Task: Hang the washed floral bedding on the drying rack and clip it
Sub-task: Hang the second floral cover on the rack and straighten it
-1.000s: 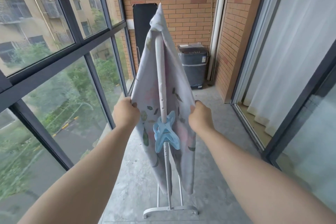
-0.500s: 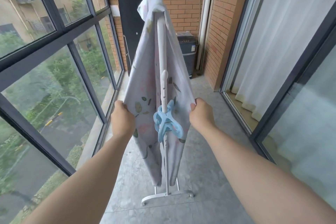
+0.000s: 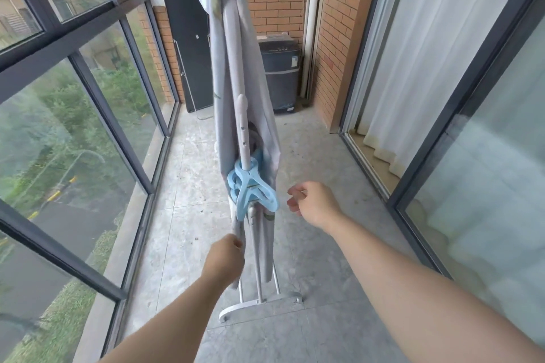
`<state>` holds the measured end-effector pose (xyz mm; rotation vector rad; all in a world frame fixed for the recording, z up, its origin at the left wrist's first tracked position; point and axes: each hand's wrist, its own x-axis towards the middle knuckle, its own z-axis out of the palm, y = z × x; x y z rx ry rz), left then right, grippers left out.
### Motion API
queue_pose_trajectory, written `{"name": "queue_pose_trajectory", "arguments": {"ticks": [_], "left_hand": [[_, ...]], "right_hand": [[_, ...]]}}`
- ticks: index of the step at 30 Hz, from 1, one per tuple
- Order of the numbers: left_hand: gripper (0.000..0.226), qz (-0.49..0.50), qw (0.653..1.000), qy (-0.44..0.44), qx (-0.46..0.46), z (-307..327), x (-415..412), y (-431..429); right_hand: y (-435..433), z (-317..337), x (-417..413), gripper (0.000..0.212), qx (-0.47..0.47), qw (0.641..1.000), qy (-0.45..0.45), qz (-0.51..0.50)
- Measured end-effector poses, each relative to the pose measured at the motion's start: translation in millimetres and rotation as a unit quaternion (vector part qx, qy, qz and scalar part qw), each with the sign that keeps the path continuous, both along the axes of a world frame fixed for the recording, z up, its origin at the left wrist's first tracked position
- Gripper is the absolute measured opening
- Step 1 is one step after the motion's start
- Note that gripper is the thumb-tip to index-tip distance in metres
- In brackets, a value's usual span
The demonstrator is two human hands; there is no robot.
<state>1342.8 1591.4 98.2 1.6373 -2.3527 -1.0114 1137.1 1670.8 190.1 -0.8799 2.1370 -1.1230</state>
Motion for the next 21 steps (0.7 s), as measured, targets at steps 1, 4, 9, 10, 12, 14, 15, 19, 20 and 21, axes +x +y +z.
{"name": "queue_pose_trajectory", "arguments": {"ticks": [1, 4, 9, 10, 12, 14, 15, 19, 20, 21], "left_hand": [[0.023, -0.029, 0.999, -0.017, 0.007, -6, -6, 11], [0.021, -0.087, 0.996, -0.024, 0.028, -15, -37, 41], [0.016, -0.105, 0.993, 0.011, 0.055, -10, -126, 65], [0.015, -0.096, 0.993, 0.028, 0.061, -7, -147, 67], [0.015, -0.061, 0.993, 0.070, 0.071, 4, -190, 67], [0.017, -0.001, 0.987, 0.140, 0.075, 19, -246, 64], [0.017, 0.033, 0.982, 0.171, 0.080, 27, -269, 60], [0.021, 0.108, 0.967, 0.222, 0.066, 62, -345, 38], [0.021, 0.116, 0.965, 0.228, 0.060, 69, -359, 34], [0.021, 0.127, 0.961, 0.240, 0.051, 77, -374, 31]], "right_hand": [[2, -3, -6, 0.023, -0.002, 1.000, 0.001, -0.002], [8, -8, -28, 0.022, 0.006, 1.000, 0.029, 0.010], [18, -9, -94, 0.026, -0.011, 0.998, 0.057, 0.021], [22, -10, -112, 0.026, -0.022, 0.998, 0.061, 0.022], [28, -8, -149, 0.025, -0.039, 0.997, 0.065, 0.024], [34, -1, -201, 0.023, -0.058, 0.997, 0.047, 0.035], [37, 4, -224, 0.023, -0.066, 0.996, 0.038, 0.040], [43, 34, -315, 0.021, -0.105, 0.994, 0.016, 0.040], [42, 40, -334, 0.020, -0.114, 0.993, 0.004, 0.038], [40, 47, -353, 0.018, -0.119, 0.992, -0.005, 0.039]]}}
